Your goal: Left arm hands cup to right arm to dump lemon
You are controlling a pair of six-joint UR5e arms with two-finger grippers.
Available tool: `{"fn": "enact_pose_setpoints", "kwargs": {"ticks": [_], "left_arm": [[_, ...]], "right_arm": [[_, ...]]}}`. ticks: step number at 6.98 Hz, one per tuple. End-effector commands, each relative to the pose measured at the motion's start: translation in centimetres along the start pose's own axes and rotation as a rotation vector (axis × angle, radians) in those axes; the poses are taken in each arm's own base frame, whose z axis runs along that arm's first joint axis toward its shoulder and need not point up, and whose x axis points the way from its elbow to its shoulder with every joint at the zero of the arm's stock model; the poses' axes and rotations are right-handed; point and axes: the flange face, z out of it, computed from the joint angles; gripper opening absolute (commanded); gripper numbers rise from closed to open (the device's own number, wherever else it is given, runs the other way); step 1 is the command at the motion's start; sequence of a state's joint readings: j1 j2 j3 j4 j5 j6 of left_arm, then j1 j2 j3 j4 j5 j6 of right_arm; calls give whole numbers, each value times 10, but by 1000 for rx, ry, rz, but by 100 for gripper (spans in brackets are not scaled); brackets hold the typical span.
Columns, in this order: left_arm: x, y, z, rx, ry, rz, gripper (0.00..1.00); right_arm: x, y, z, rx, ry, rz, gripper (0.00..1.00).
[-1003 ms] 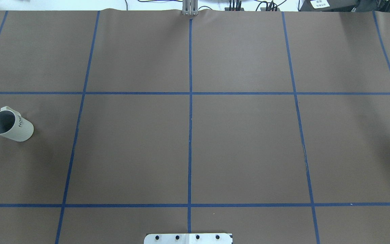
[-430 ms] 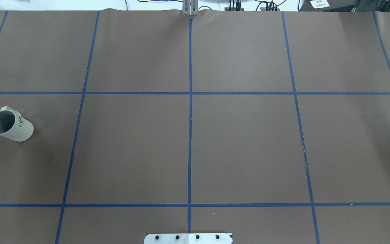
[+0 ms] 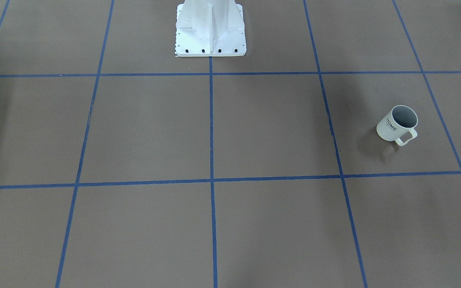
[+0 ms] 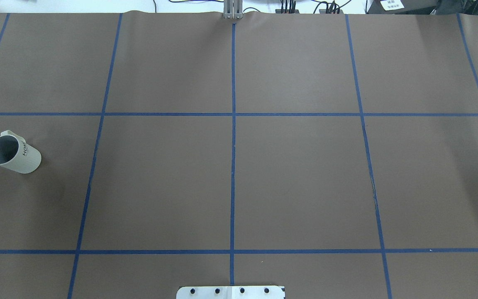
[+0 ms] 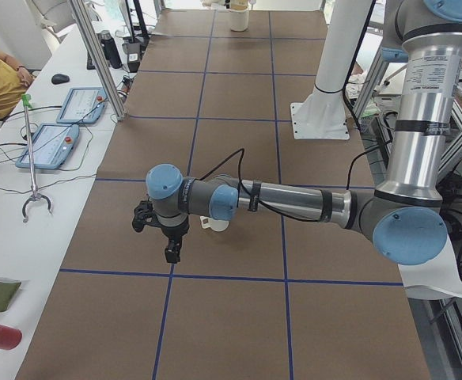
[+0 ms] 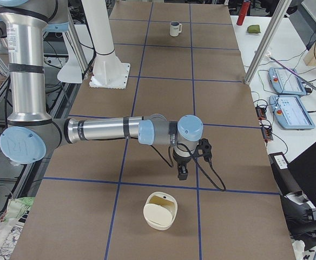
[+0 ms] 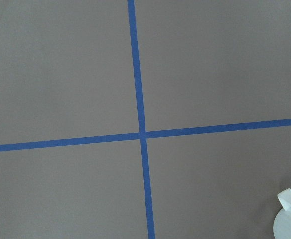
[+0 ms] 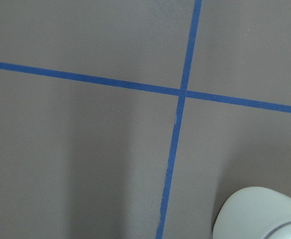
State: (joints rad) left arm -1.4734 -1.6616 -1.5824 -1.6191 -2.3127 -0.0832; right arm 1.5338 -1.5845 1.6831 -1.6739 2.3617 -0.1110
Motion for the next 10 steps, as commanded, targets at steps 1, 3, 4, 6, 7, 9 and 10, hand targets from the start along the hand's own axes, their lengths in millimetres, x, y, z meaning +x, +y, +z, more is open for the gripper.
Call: {"fn": "enact_pose_setpoints", "kwargs": {"ticks": [1, 3, 4, 6, 7, 9, 10], "left_arm": [[-2, 3, 1, -6, 3, -9, 100], [1, 21, -4, 6, 10, 0, 100], [5, 40, -17, 27, 7, 7, 100], [10, 82, -25, 28, 9, 8, 100], [6, 84, -18, 13, 2, 0, 100], [-8, 60, 0, -14, -1, -24, 100], [-9, 60, 1, -16, 0, -26, 100]], "right_arm": [[6, -1, 6, -11, 1, 12, 100], [8, 3, 7, -13, -5, 16, 100], [8, 5, 4, -6, -6, 17, 100], [12, 14, 7, -11, -4, 26, 100], [19, 17, 13, -26, 2, 32, 100], [10, 8, 5, -8, -2, 16, 100], [4, 0, -1, 14, 1, -19, 100]]}}
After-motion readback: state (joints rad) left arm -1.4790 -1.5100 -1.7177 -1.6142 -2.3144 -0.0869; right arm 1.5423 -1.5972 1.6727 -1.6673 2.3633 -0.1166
